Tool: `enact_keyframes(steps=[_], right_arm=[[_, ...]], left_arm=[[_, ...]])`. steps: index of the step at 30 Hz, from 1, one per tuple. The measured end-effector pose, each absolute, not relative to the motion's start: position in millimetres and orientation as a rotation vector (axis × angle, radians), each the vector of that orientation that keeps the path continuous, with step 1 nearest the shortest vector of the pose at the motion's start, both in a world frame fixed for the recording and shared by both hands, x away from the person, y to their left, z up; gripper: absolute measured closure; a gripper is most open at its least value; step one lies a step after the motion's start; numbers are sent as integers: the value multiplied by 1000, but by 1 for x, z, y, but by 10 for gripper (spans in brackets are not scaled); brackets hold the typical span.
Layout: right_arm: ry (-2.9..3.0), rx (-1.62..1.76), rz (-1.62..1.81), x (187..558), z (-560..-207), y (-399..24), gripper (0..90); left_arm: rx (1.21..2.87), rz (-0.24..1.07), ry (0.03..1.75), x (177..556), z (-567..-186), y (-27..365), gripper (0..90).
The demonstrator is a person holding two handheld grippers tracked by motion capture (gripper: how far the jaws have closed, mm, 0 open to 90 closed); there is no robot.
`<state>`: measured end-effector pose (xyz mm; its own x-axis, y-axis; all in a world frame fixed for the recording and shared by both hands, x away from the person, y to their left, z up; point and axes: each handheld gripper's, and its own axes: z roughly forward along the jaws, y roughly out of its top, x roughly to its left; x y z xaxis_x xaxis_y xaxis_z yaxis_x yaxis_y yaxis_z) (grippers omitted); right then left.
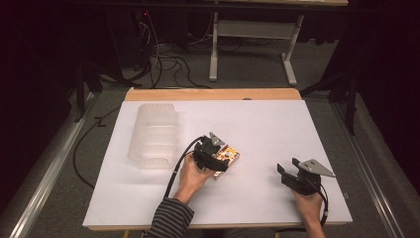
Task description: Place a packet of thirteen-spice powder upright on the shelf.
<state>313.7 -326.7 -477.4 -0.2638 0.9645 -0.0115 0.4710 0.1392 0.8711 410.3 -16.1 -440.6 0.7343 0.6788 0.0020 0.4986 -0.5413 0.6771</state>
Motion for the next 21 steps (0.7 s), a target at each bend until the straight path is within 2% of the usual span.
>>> enact_keyframes(steps=[15,19,21], right_arm=[[1806,1367,1058,312,-477,-326,366],[1807,1366,1058,312,-477,-326,366],[1813,1361,1052,312,-477,-326,366]], left_arm=[[2349,335,877,430,-454,-55,222],[2350,315,902,434,-458,-55,239],[2348,312,898,434,-458,-54,275]])
